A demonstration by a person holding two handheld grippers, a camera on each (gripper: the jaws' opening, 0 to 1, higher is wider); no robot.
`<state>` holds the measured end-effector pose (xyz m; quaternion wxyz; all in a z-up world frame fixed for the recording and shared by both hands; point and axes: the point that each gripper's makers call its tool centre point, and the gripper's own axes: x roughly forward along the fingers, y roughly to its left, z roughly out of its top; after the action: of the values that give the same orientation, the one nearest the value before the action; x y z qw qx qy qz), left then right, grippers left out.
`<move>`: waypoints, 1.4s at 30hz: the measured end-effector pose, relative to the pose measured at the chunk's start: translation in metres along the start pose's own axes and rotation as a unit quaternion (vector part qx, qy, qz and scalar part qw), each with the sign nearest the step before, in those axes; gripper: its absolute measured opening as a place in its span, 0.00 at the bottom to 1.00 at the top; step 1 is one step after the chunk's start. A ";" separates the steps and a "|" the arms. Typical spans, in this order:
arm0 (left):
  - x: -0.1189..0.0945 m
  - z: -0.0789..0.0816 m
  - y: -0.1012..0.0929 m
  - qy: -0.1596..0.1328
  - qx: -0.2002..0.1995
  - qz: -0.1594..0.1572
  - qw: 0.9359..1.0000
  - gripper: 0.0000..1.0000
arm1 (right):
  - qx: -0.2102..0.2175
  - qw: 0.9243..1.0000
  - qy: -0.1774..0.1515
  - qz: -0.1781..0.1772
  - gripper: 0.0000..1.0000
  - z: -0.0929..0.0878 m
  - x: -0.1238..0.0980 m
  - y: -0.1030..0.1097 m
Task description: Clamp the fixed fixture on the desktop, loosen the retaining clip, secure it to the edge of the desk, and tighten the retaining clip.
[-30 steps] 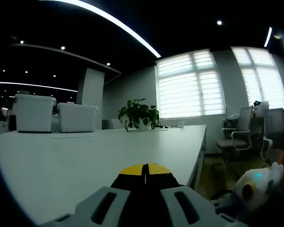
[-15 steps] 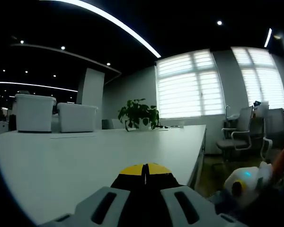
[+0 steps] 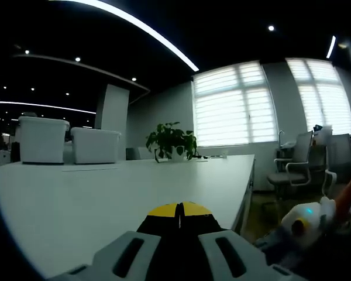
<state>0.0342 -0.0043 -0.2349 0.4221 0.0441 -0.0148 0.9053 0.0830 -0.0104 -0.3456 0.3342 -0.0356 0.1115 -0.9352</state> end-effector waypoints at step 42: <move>-0.001 0.001 -0.003 0.001 -0.001 0.001 1.000 0.01 | -0.001 0.999 -0.009 -0.048 0.22 0.016 -0.007 -0.012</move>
<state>0.0371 -0.0038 -0.2342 0.4211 0.0425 -0.0156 0.9059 0.0832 0.0003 -0.3276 0.2903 -0.0500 0.1074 -0.9496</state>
